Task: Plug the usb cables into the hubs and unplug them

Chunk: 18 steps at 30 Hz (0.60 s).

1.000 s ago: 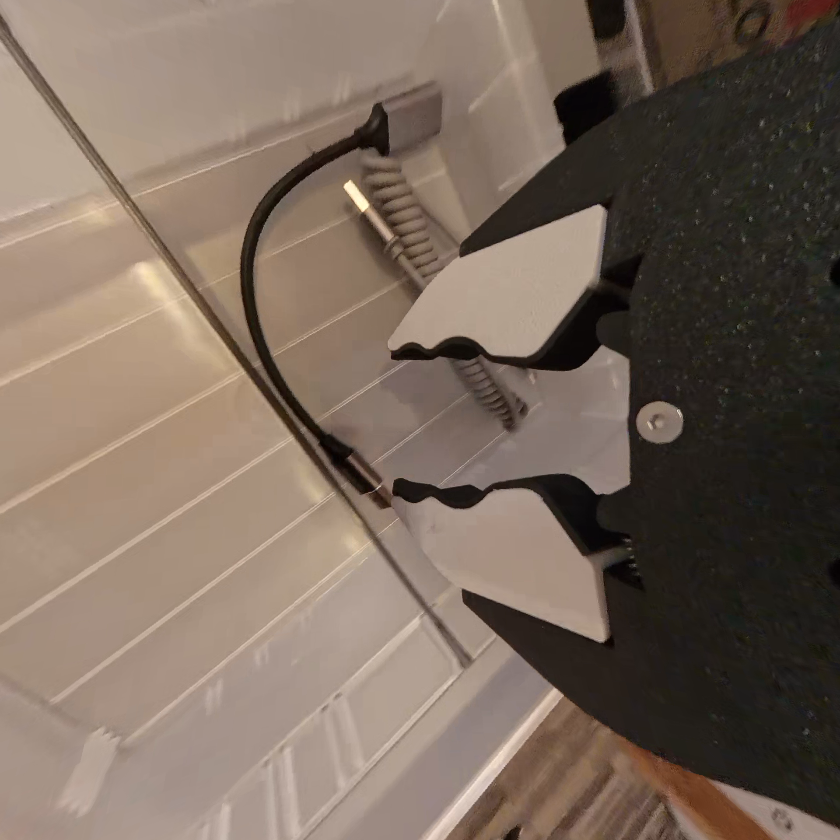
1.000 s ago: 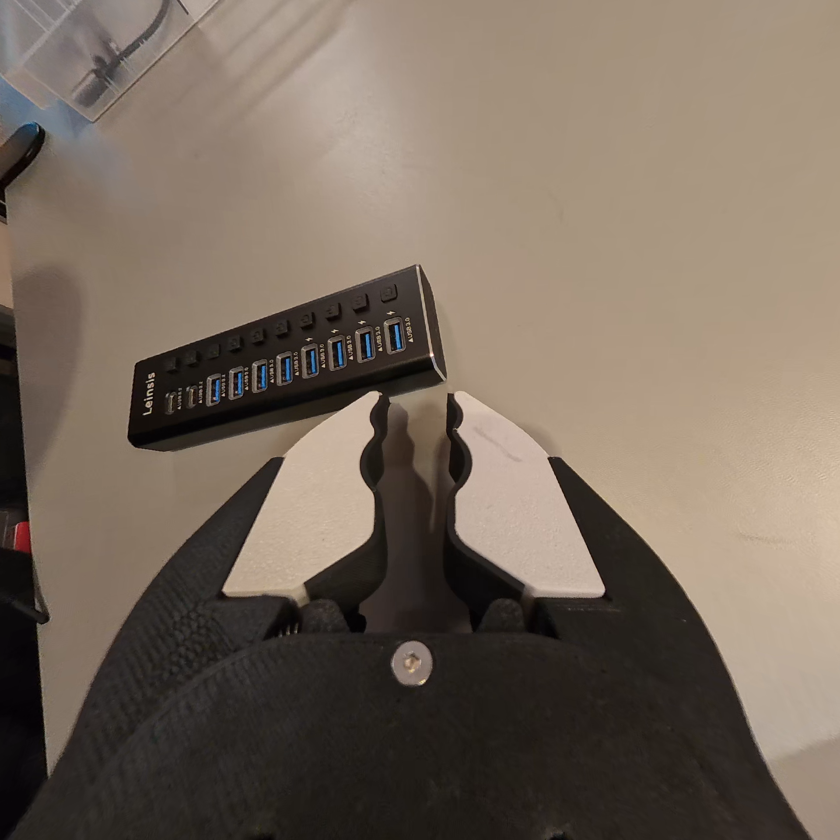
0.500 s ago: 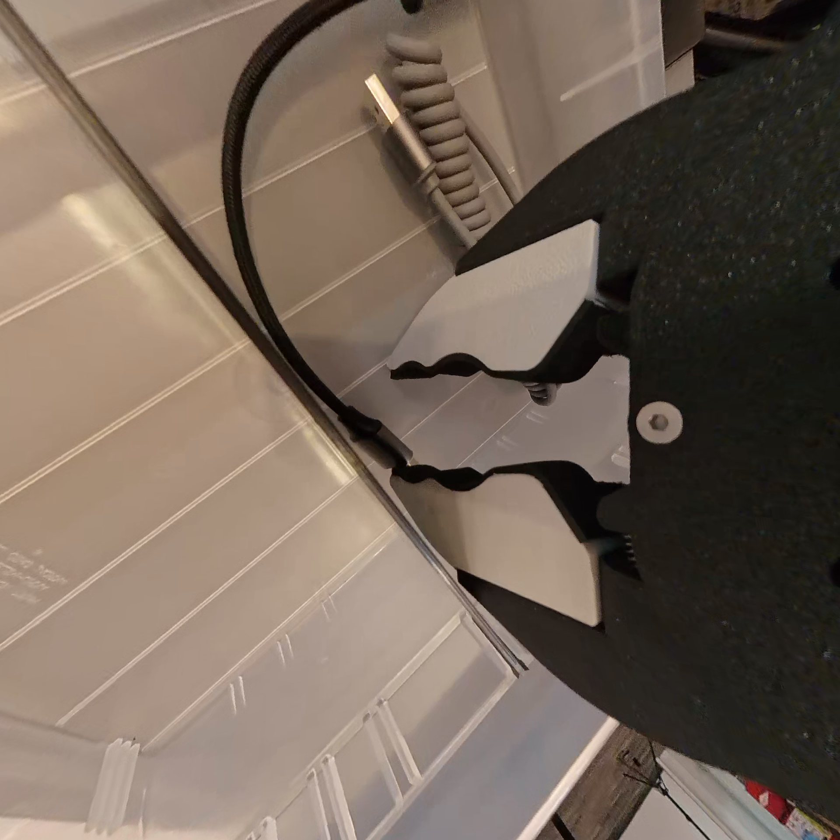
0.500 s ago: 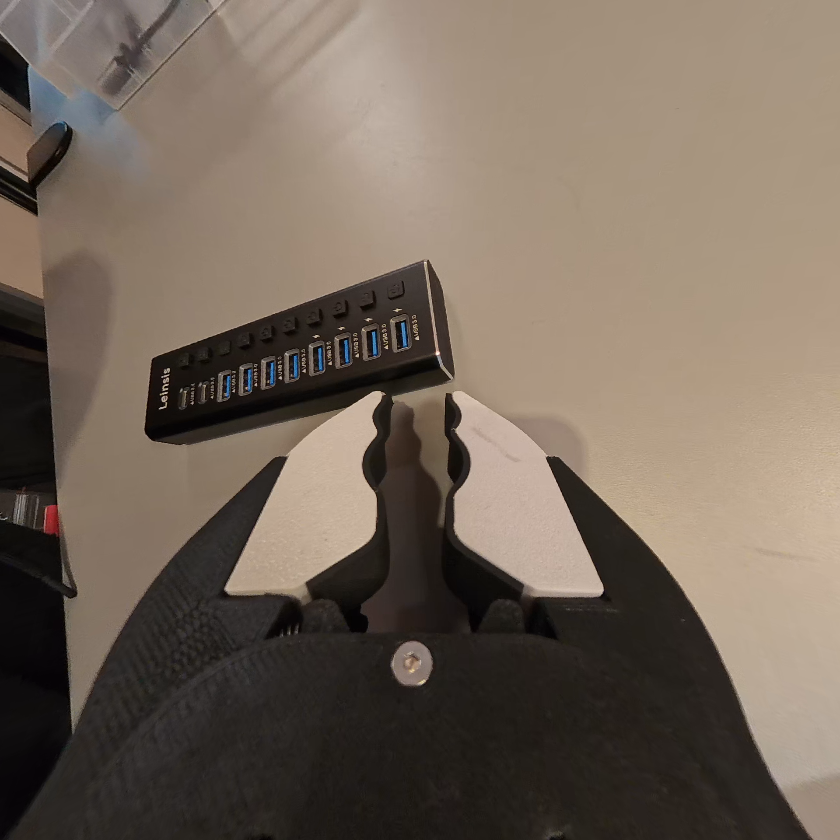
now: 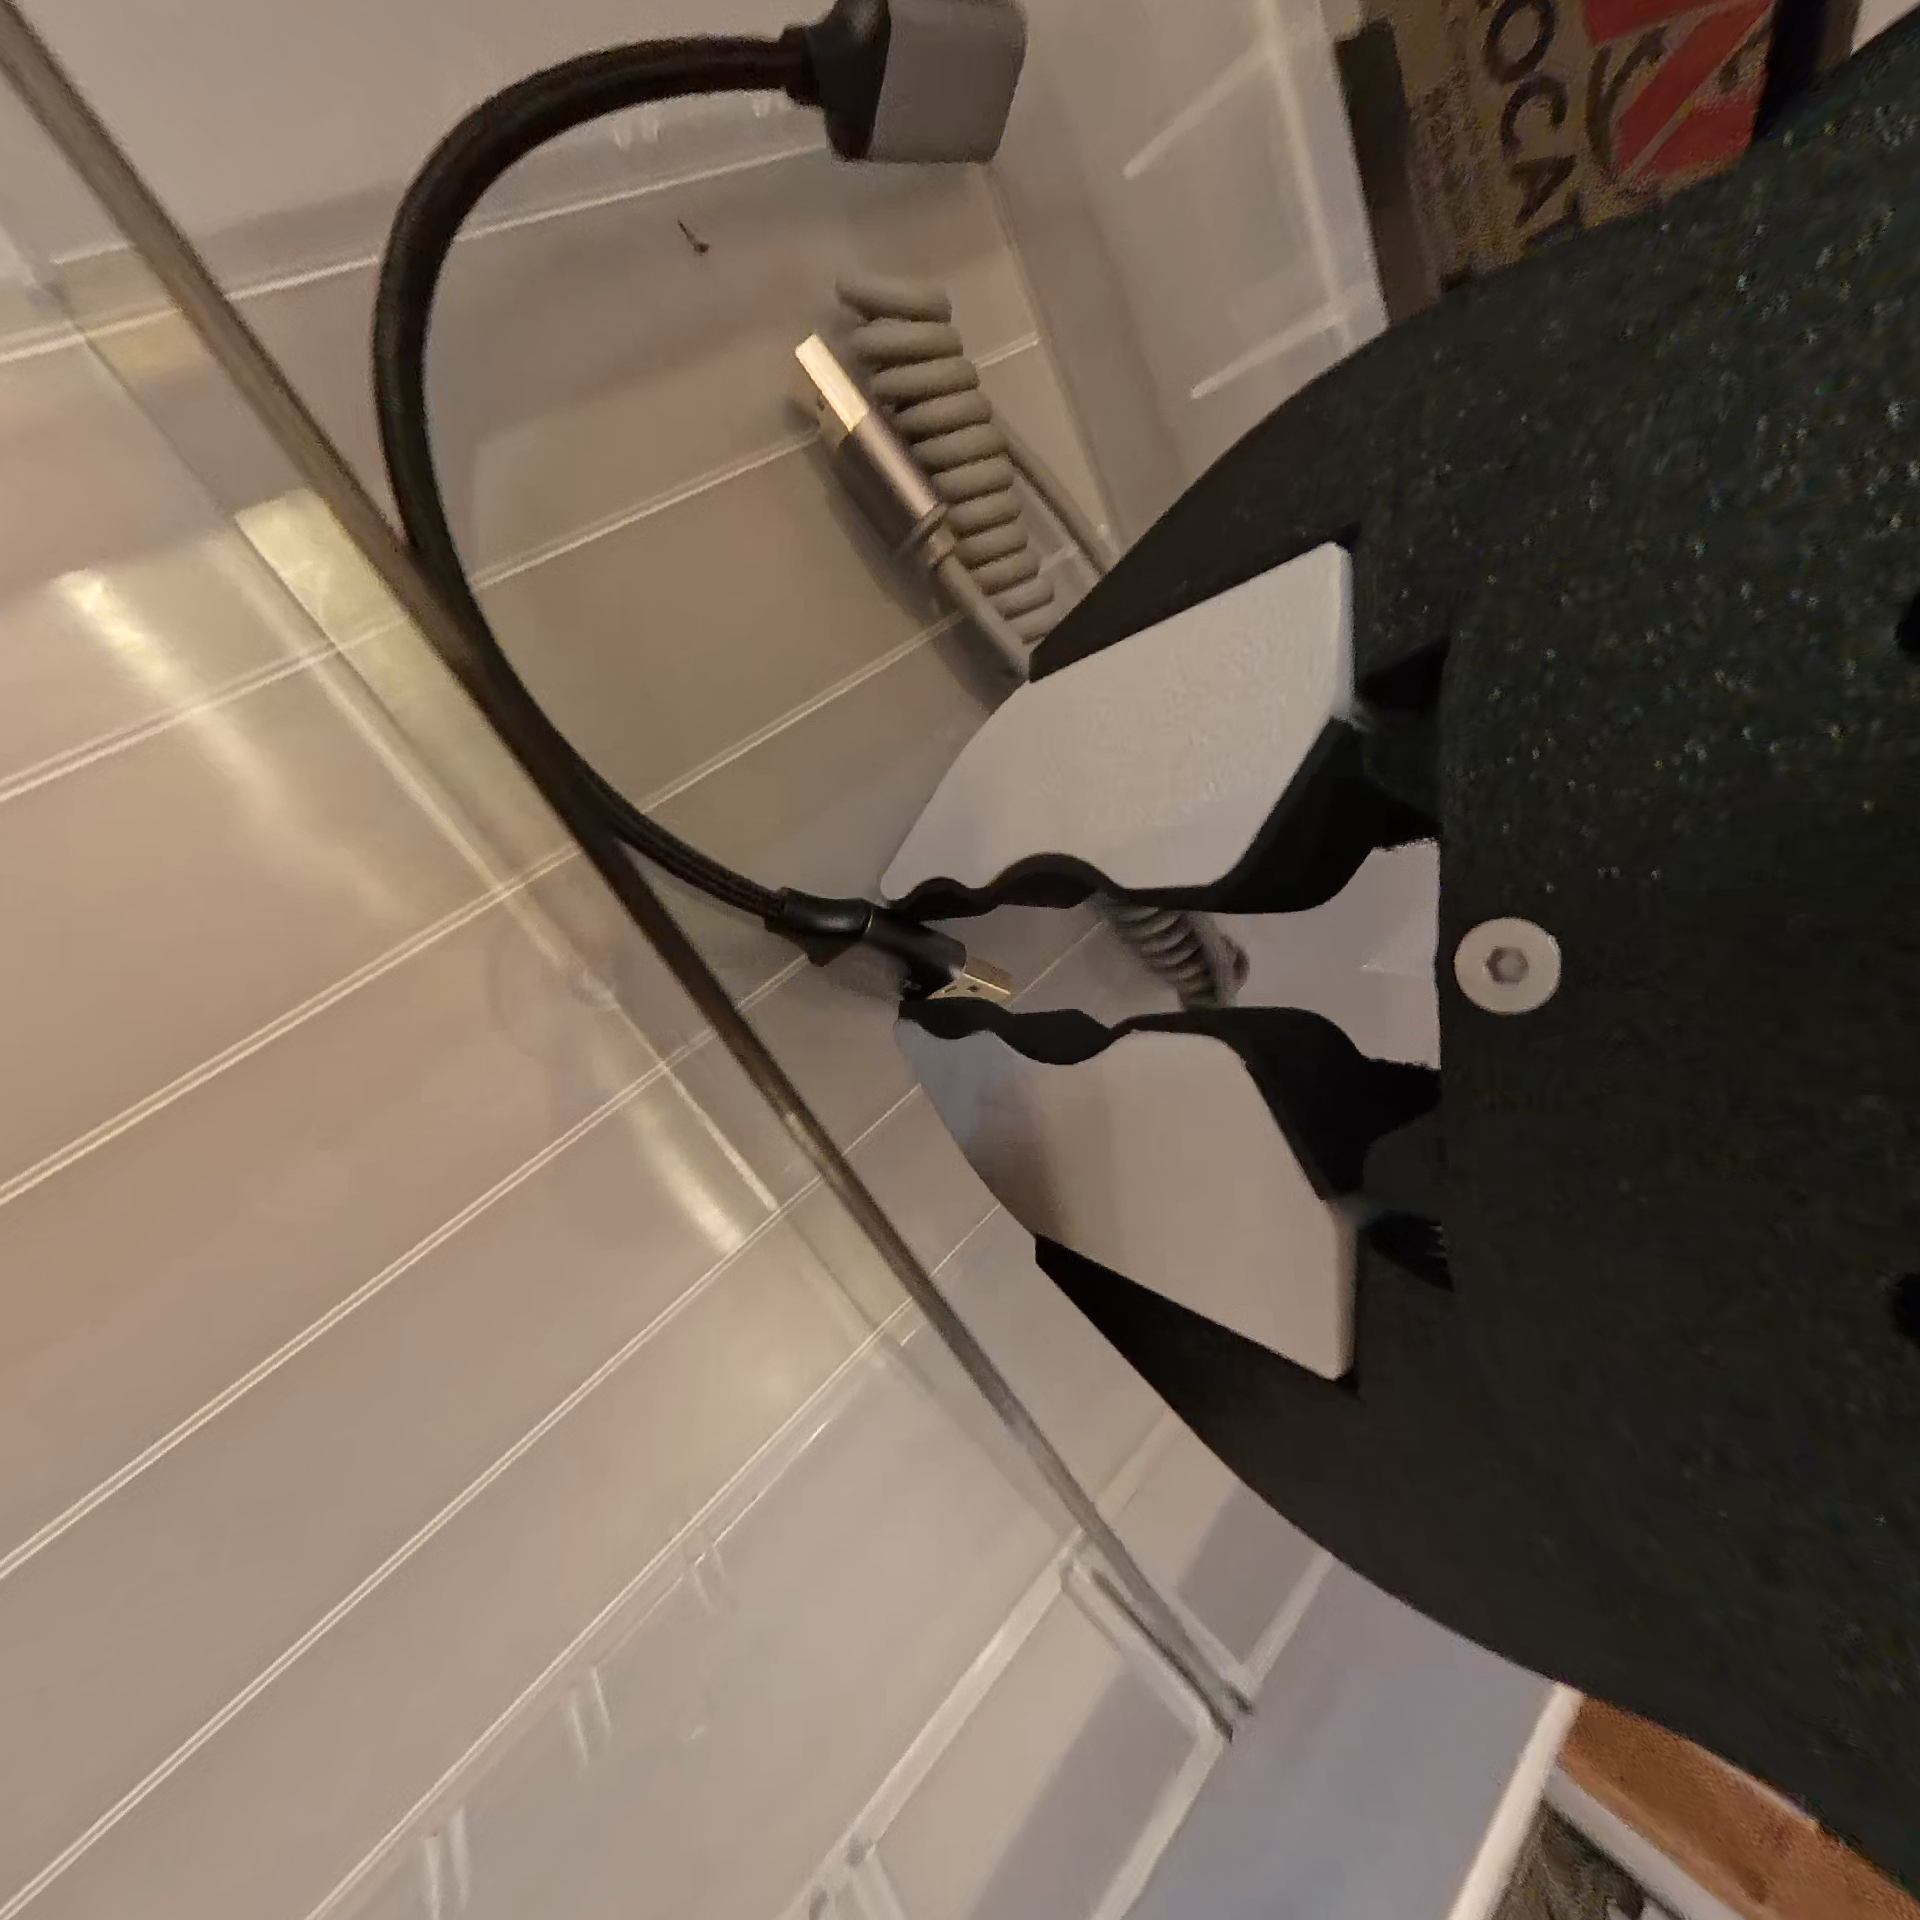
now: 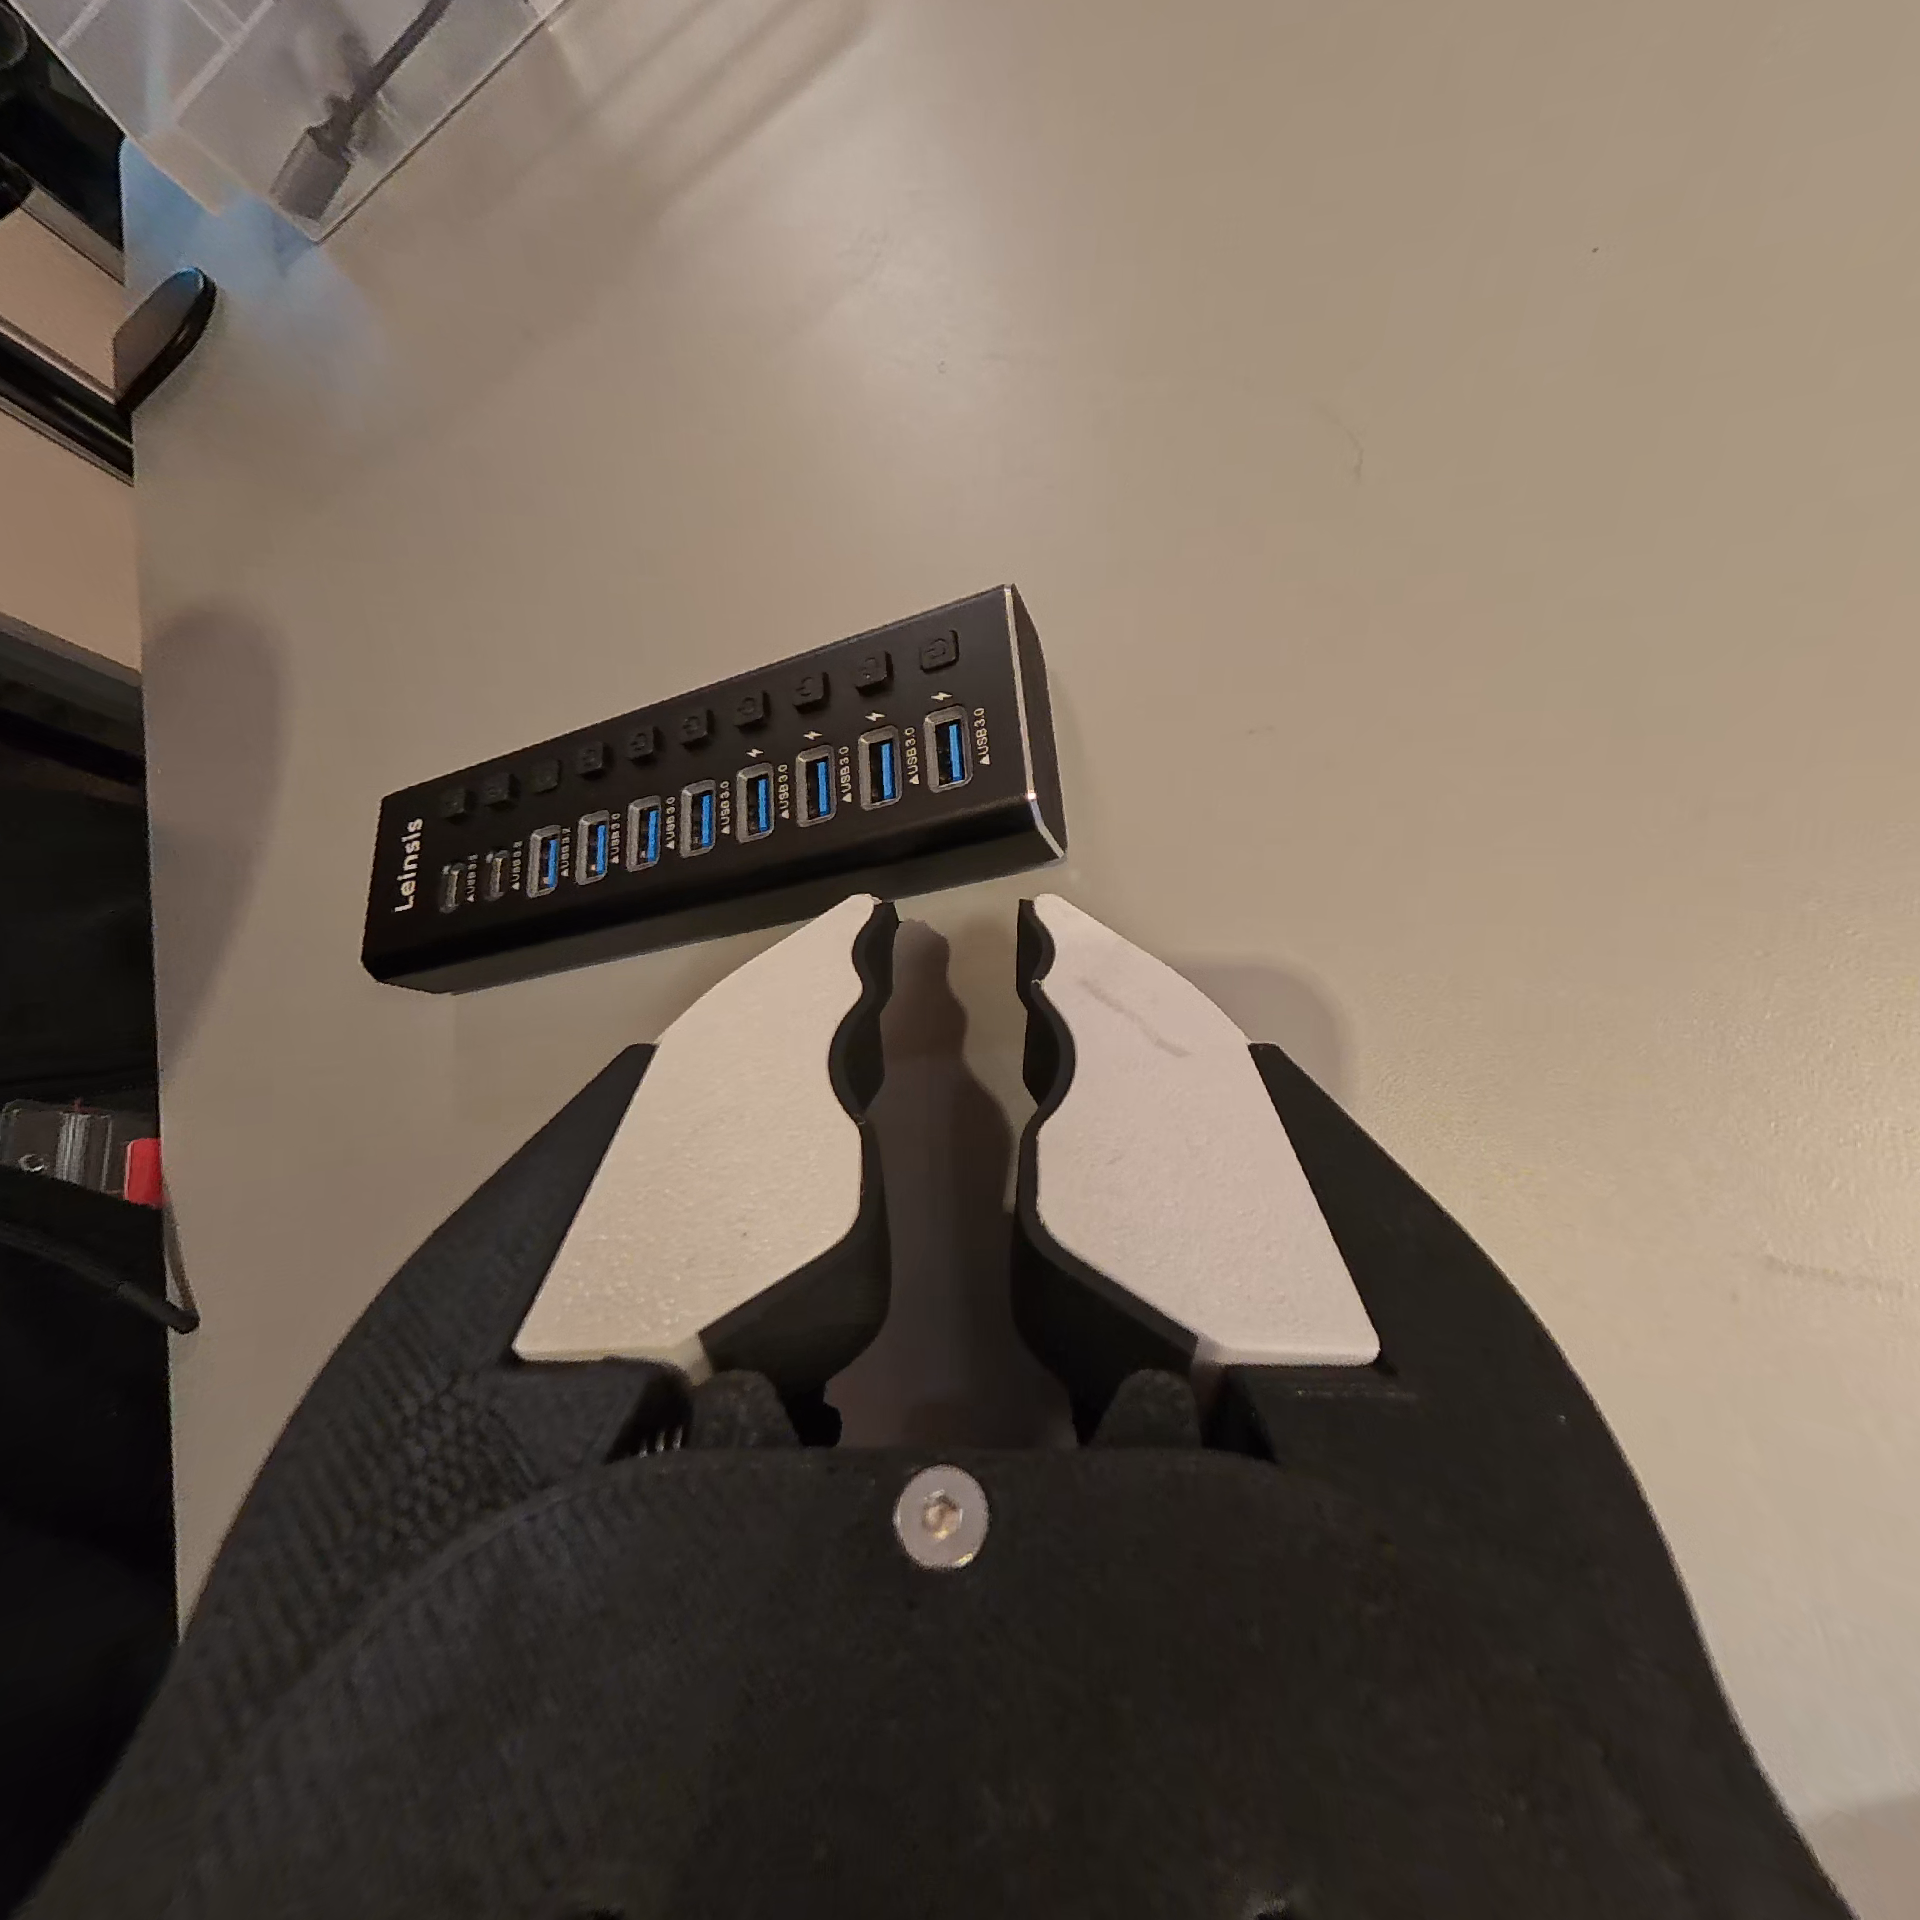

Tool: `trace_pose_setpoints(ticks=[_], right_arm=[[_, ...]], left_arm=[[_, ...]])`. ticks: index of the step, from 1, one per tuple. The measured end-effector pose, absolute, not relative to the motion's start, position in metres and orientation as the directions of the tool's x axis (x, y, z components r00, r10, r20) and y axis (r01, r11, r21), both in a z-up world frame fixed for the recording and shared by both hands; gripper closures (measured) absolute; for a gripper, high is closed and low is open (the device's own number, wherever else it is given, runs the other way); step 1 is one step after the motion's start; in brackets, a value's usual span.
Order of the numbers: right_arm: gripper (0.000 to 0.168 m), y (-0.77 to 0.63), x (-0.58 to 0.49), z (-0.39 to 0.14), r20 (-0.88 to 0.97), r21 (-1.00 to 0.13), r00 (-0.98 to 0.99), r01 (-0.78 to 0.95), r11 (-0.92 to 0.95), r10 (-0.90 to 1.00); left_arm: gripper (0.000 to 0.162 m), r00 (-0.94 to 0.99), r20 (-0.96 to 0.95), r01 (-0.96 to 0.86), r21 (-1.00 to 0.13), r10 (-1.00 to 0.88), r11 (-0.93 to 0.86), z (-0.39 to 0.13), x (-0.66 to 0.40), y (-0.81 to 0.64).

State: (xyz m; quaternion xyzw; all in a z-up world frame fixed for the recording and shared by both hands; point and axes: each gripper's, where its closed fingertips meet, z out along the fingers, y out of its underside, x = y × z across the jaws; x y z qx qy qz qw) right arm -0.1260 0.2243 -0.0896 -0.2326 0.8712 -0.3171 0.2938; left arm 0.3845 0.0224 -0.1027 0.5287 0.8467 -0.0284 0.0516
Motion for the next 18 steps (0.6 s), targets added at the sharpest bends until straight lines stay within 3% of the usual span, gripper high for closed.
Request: trace_pose_setpoints(ticks=[4, 9, 14, 18], right_arm=[[0.146, 0.226, -0.126, -0.090, -0.368, -0.688, -0.715, -0.220, 0.691, -0.594], [0.146, 0.227, -0.125, -0.087, -0.384, -0.693, -0.703, -0.210, 0.690, -0.599], [0.146, 0.228, -0.125, -0.085, -0.382, -0.703, -0.697, -0.207, 0.680, -0.607], [0.145, 0.224, -0.127, -0.084, -0.355, -0.719, -0.719, -0.199, 0.666, -0.597]], left_arm=[[0.153, -0.550, -0.037, 0.835, -0.006, 0.834, 0.550, -0.095, 0.387, 0.035], [0.154, -0.654, 0.022, 0.746, -0.153, 0.756, 0.649, -0.043, 0.388, 0.044], [0.154, -0.710, 0.052, 0.633, -0.392, 0.703, 0.668, 0.037, 0.389, 0.046], [0.154, -0.682, 0.198, 0.459, -0.634, 0.704, 0.623, 0.085, 0.344, 0.050]])
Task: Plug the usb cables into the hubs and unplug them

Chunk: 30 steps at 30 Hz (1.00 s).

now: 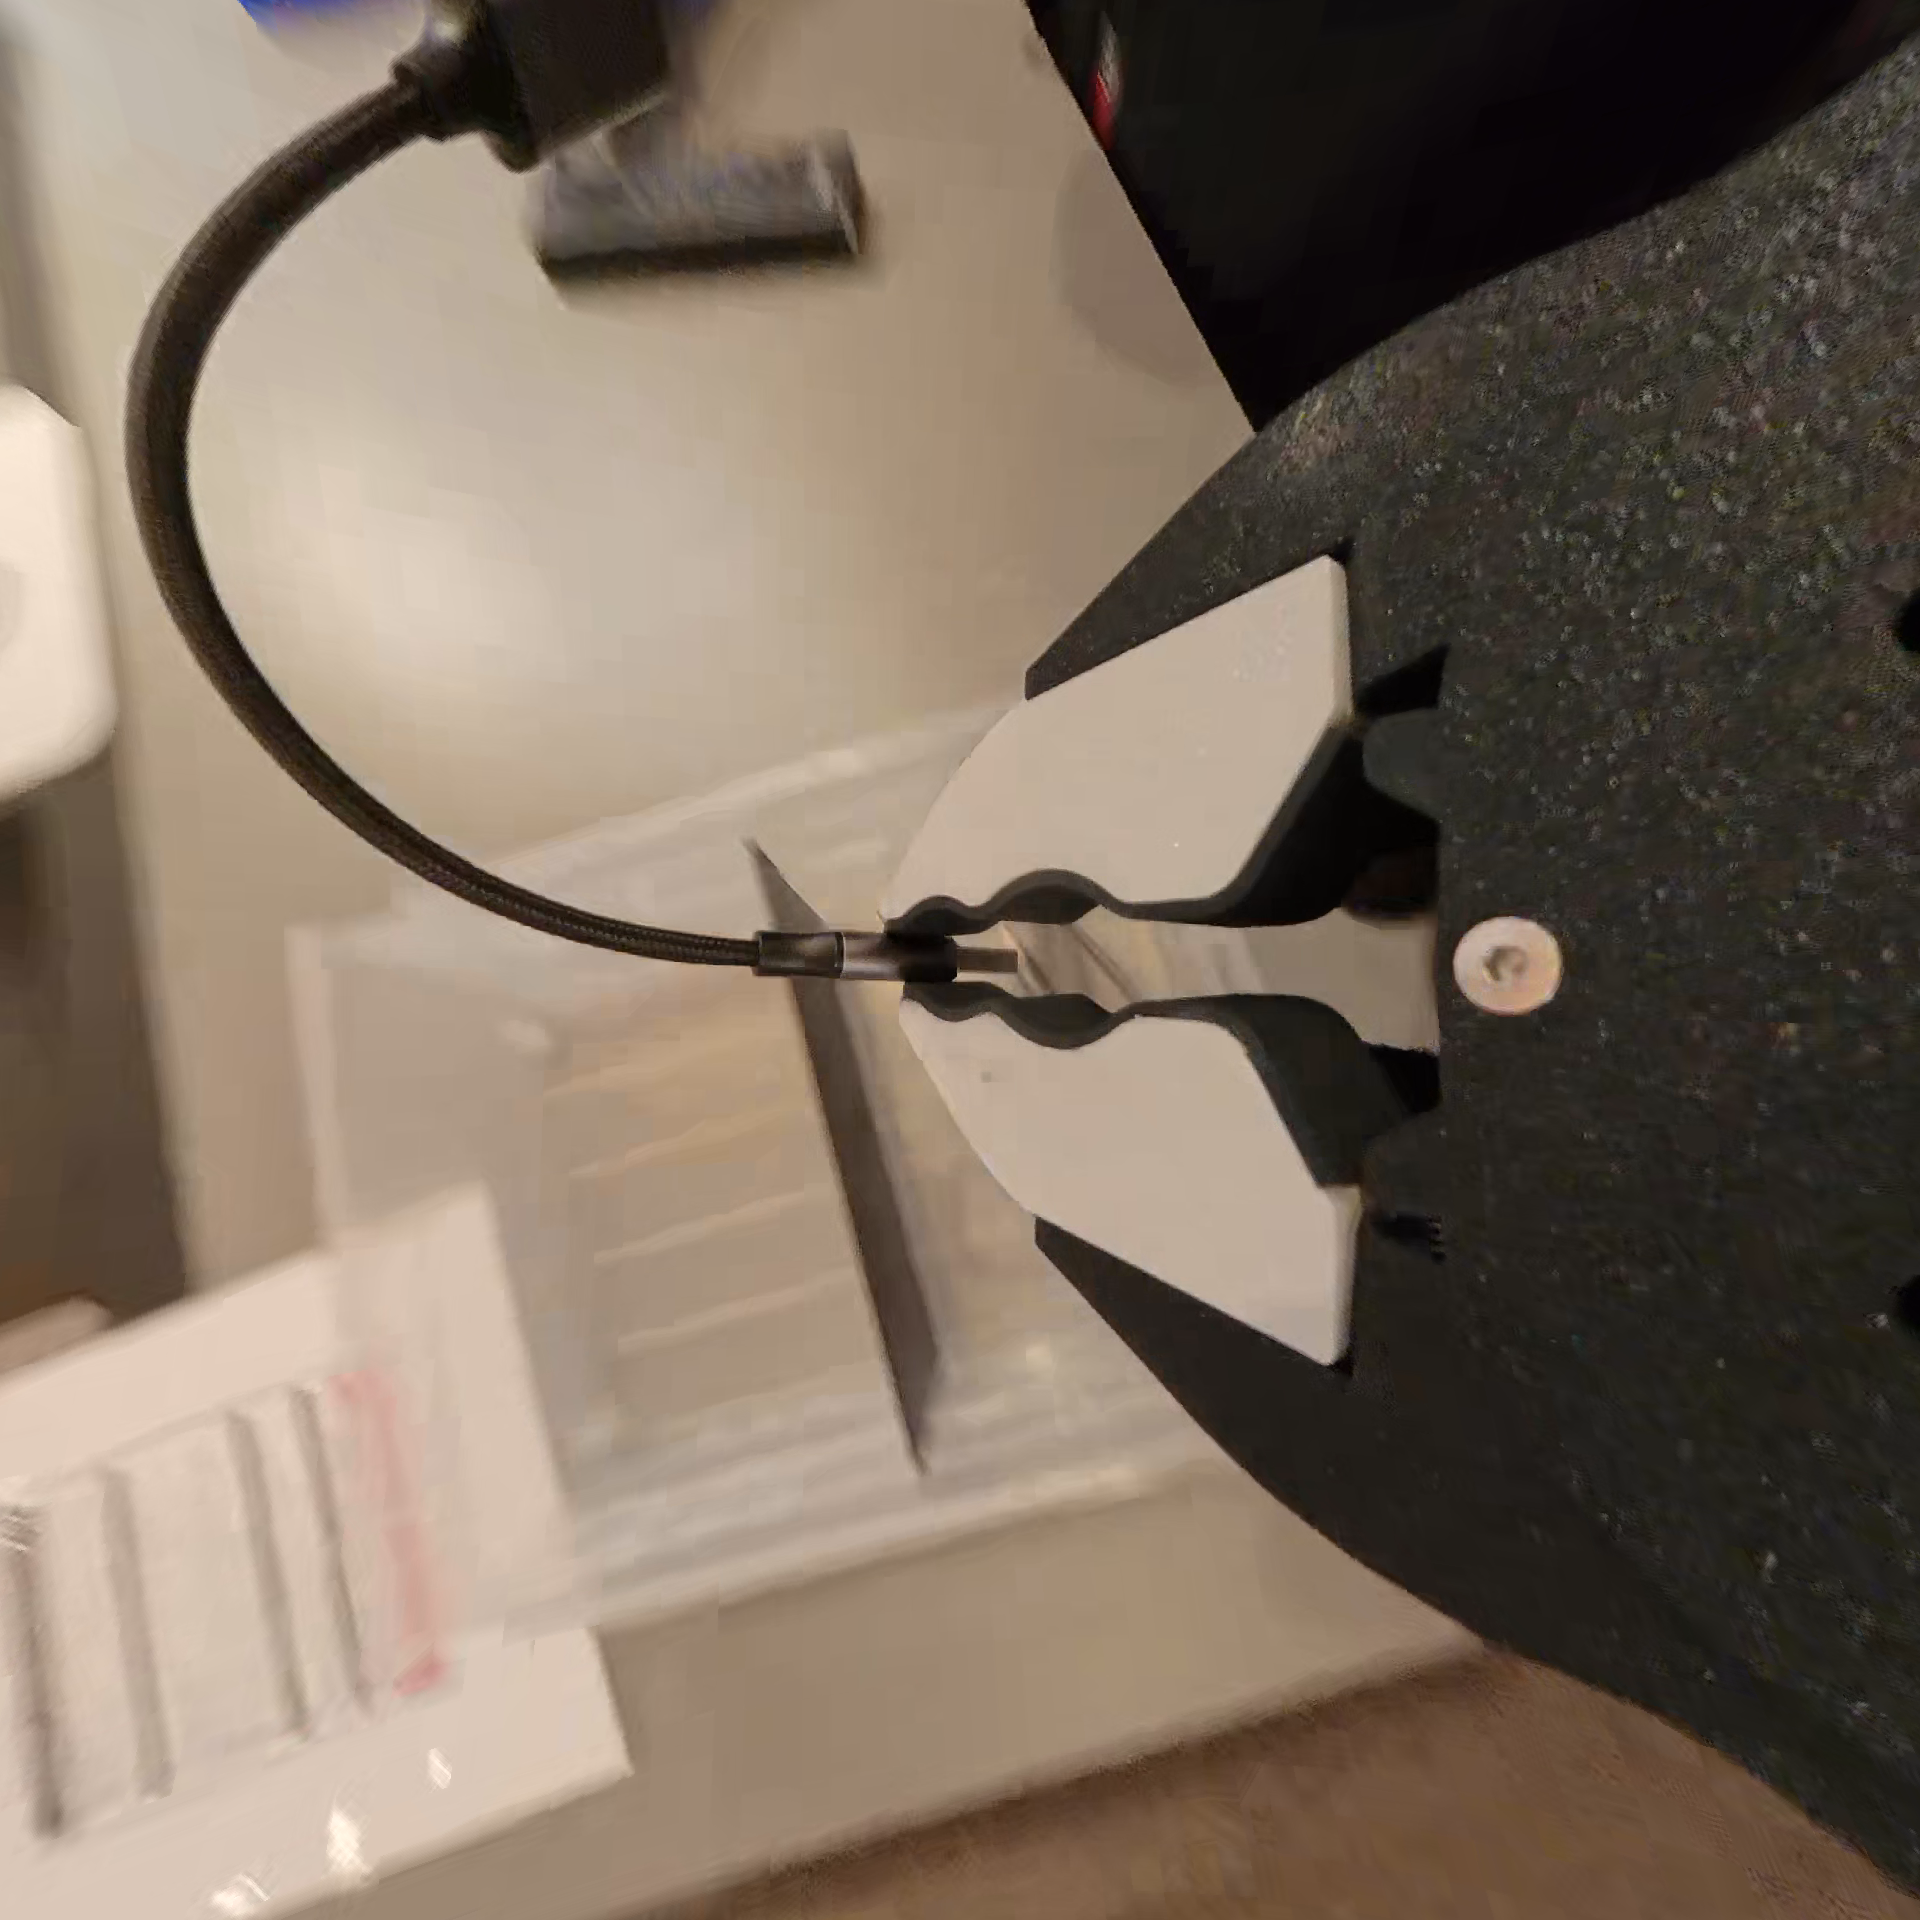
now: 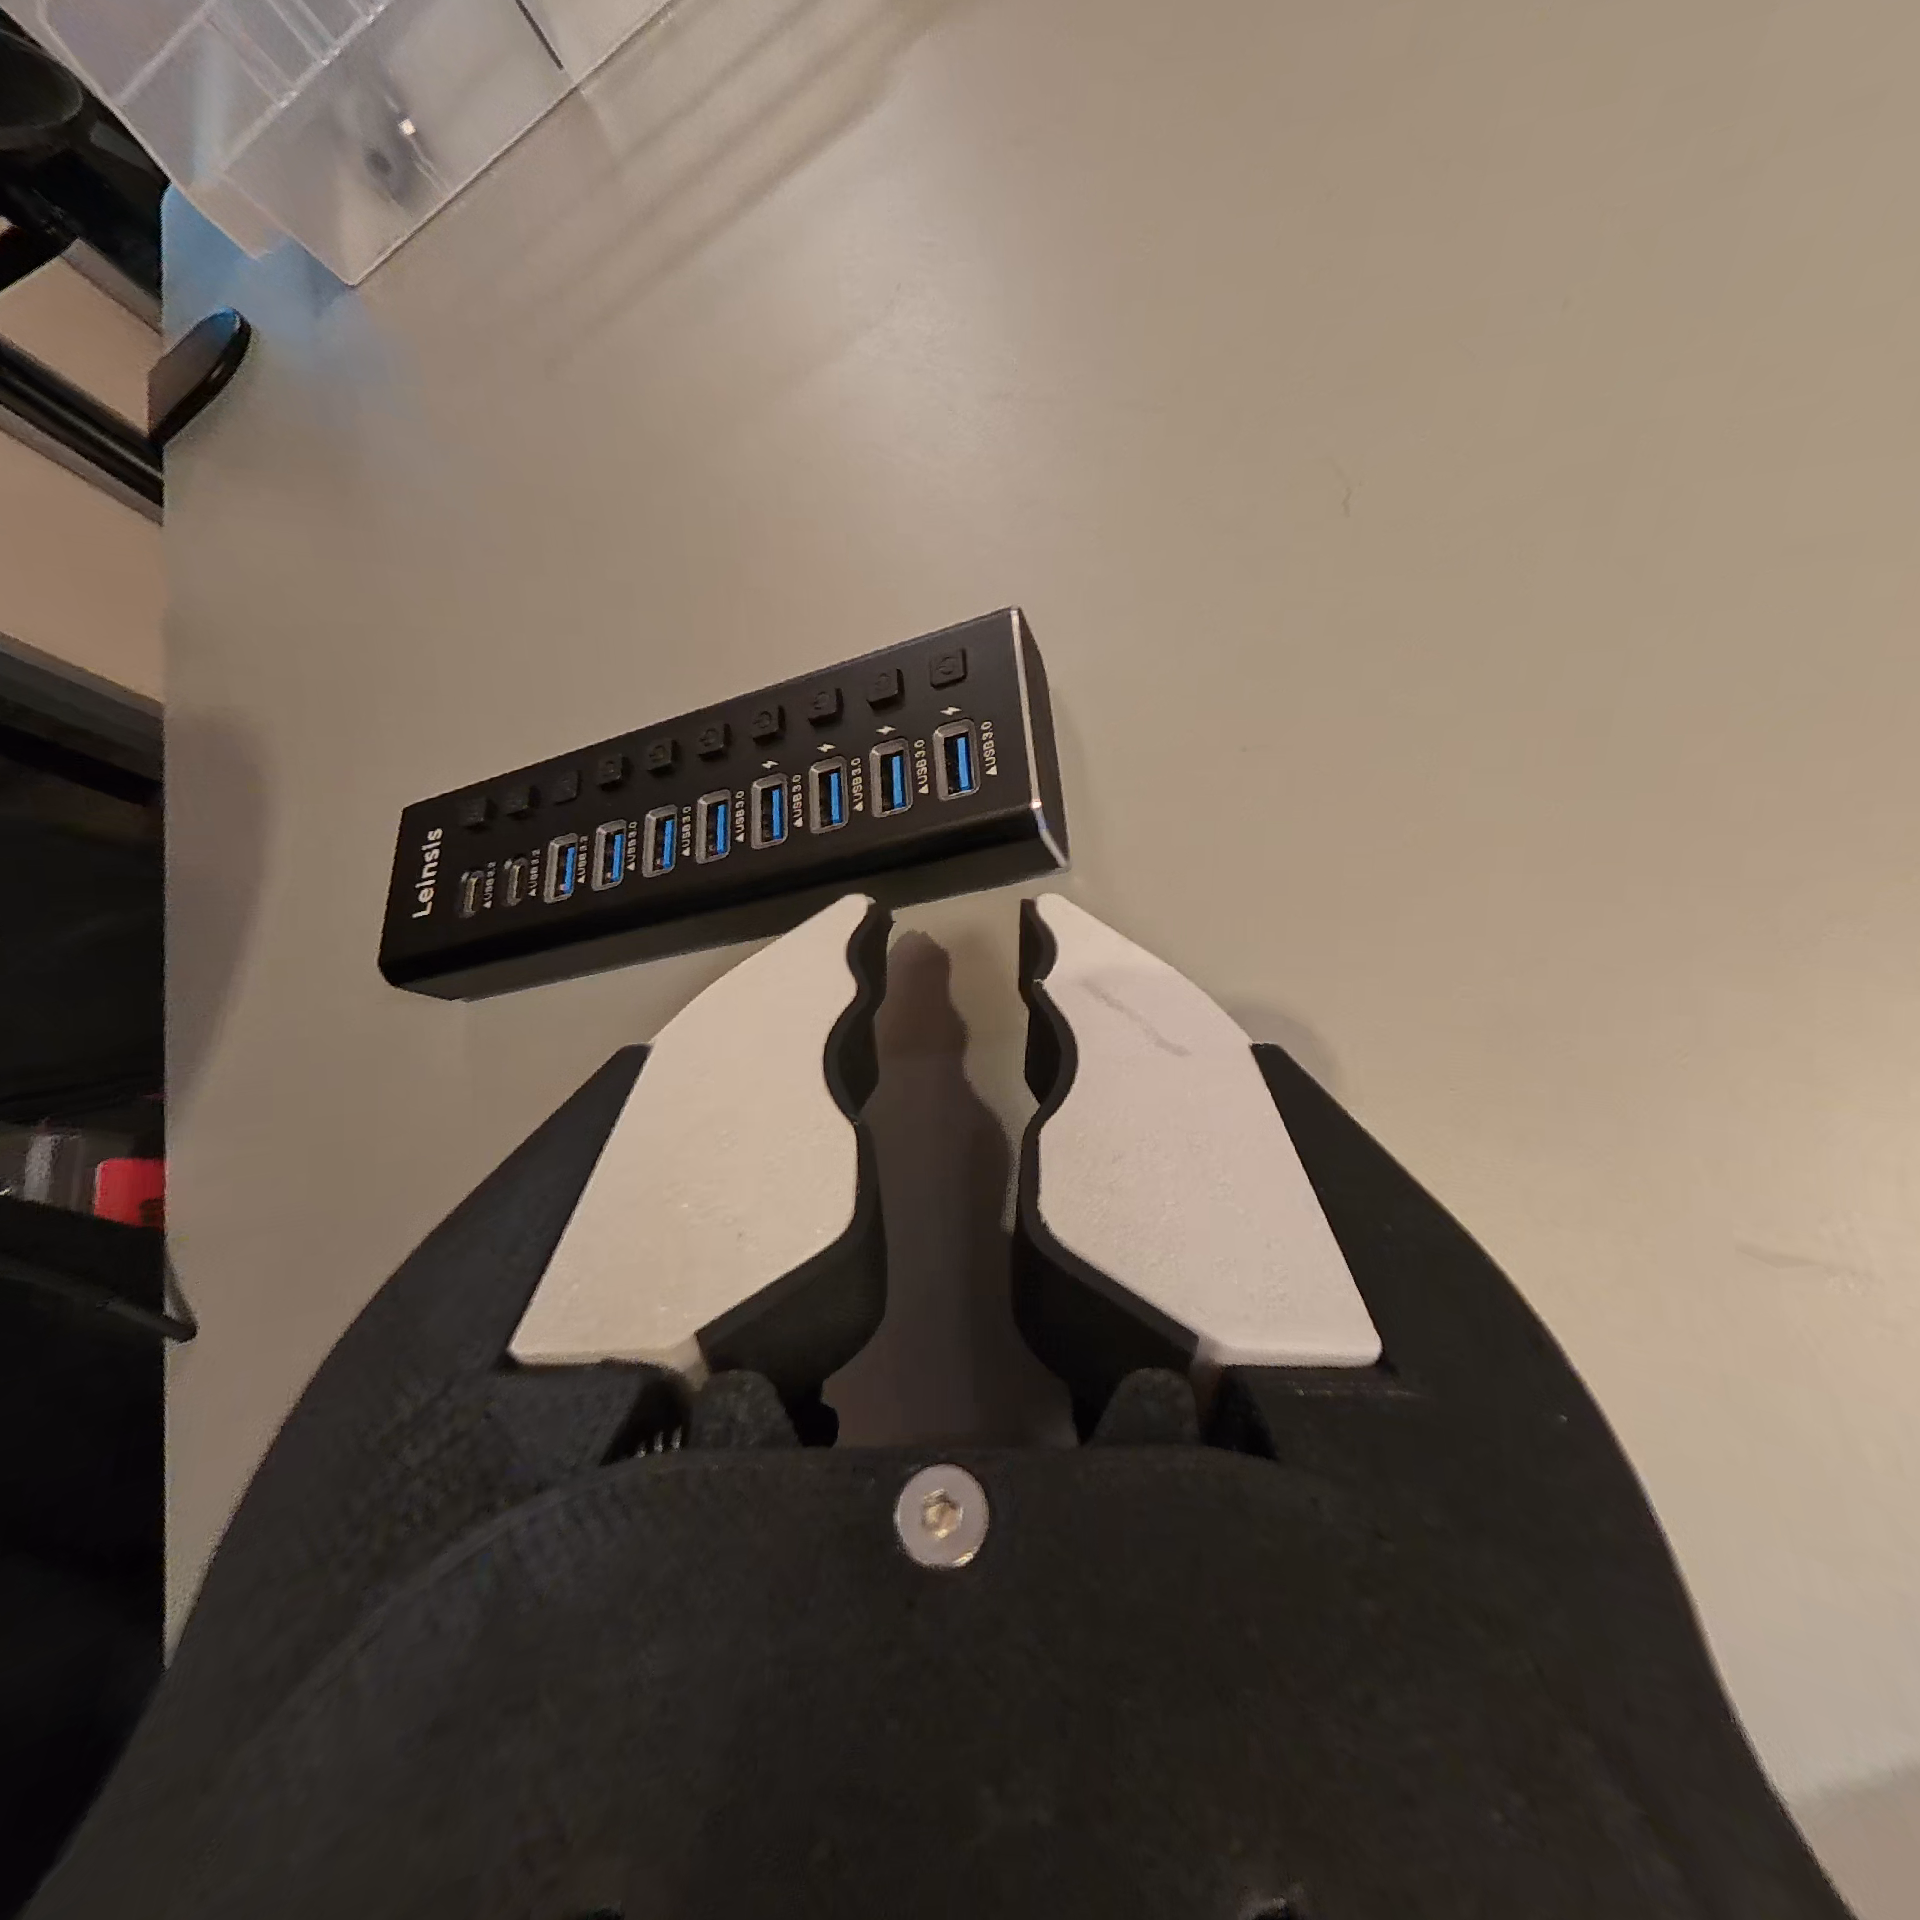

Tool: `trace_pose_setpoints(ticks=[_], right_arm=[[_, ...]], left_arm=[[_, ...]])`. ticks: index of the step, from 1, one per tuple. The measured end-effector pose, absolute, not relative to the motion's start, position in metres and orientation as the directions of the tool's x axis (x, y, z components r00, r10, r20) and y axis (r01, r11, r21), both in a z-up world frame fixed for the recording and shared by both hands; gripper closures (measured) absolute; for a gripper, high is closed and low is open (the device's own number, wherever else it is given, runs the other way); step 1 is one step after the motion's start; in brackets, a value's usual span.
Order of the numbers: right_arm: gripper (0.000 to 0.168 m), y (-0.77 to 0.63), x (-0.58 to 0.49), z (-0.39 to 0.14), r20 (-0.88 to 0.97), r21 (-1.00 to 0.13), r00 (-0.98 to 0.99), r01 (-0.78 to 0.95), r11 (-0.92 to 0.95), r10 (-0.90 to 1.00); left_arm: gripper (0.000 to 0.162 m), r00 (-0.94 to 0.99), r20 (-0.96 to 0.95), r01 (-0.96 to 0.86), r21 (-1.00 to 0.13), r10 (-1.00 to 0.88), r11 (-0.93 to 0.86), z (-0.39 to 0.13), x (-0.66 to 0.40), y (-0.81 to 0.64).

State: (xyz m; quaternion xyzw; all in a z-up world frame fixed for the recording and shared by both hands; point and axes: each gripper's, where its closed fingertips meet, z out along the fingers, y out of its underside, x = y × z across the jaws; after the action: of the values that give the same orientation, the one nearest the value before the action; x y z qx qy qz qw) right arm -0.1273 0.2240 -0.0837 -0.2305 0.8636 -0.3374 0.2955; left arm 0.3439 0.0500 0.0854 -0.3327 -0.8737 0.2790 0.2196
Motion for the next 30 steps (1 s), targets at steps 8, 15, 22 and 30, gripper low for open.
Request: trace_pose_setpoints(ticks=[8, 15, 22, 30], right_arm=[[0.140, 0.217, -0.130, -0.072, -0.280, -0.789, -0.742, -0.184, 0.587, -0.609], [0.137, 0.198, -0.127, -0.043, -0.163, -0.907, -0.767, -0.132, 0.400, -0.621], [0.139, 0.180, -0.119, -0.023, 0.017, -0.965, -0.792, -0.172, 0.198, -0.610], [0.136, 0.187, -0.125, -0.067, -0.054, -0.834, -0.766, -0.318, 0.451, -0.640]], left_arm=[[0.154, -0.160, 0.635, 0.012, -0.765, 0.756, 0.644, 0.120, 0.158, 0.095], [0.155, 0.323, 0.749, -0.142, -0.567, 0.579, 0.812, 0.122, 0.009, 0.141], [0.154, 0.397, 0.805, -0.079, -0.449, 0.442, 0.890, 0.057, -0.067, 0.137], [0.154, 0.332, 0.764, 0.041, -0.597, 0.553, 0.801, 0.016, -0.071, 0.148]])
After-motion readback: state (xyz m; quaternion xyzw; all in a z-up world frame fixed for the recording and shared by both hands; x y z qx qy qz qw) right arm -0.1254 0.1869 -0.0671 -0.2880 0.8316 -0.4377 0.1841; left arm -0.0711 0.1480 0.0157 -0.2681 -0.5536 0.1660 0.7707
